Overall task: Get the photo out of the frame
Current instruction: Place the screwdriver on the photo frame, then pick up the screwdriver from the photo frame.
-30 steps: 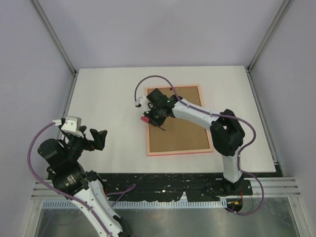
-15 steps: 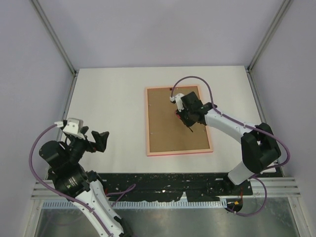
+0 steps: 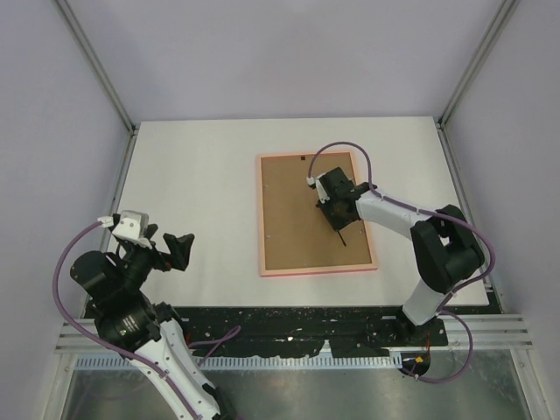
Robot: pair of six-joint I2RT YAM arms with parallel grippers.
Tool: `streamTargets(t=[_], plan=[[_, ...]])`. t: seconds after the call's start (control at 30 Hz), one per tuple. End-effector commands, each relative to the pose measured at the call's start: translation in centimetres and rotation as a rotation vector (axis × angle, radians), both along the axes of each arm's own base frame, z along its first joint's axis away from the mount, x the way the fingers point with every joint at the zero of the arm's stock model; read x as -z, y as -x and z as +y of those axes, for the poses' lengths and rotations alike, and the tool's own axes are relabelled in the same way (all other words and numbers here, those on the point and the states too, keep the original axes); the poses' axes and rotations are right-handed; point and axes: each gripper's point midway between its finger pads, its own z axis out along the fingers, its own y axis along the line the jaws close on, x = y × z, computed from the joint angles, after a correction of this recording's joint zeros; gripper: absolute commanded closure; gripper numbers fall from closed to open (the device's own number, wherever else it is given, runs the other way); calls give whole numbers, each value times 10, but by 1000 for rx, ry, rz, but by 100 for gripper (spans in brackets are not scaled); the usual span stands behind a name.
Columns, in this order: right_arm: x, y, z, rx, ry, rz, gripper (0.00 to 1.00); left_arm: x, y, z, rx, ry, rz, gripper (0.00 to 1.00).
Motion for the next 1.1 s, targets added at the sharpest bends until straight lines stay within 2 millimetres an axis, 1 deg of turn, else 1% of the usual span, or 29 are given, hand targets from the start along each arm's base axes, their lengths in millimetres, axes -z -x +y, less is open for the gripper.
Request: streamTargets(t=[0.0,0.07,0.13,0.17,0.2,0.23,0.27,0.3,0.33,0.43,0.6,0.7,0.83,1.07], plan=[[-4,-2,10,12,-26,36,92,-6,-5,4,-2,-5,-24,0],[0,1,11,14,-20,77,92,-6,-5,6,-20,-16,-23,0],[1,3,15,15,-29,103,91,-6,-4,7,-33,-32,-35,0],[-1,2,17,11,-36,108,87,-6,-2,6,-33,-35,-39,0],[-4,0,19,11,-40,107,80,-8,-2,5,-31,-40,-49,0],[-6,-1,19,11,-41,106,75,-7,-1,4,-23,-39,-50,0],[-11,-4,21,10,-45,96,66,-8,0,2,-17,-41,-56,0],[-15,-7,23,8,-50,86,62,-8,-1,2,-16,-38,-53,0],[-17,-7,22,3,-46,86,55,-8,-1,2,-14,-34,-50,0],[-26,-15,24,-6,-37,75,46,-6,-3,4,-14,-27,-37,0],[-34,-37,32,-14,-19,45,45,-6,-3,5,-17,-29,-38,0],[-31,-50,39,-12,-13,66,45,-5,-3,5,-17,-26,-36,0],[-22,-56,41,6,-6,123,45,-4,-3,5,-21,-27,-34,0],[-21,-65,34,28,-1,150,46,-4,-3,5,-20,-27,-34,0]])
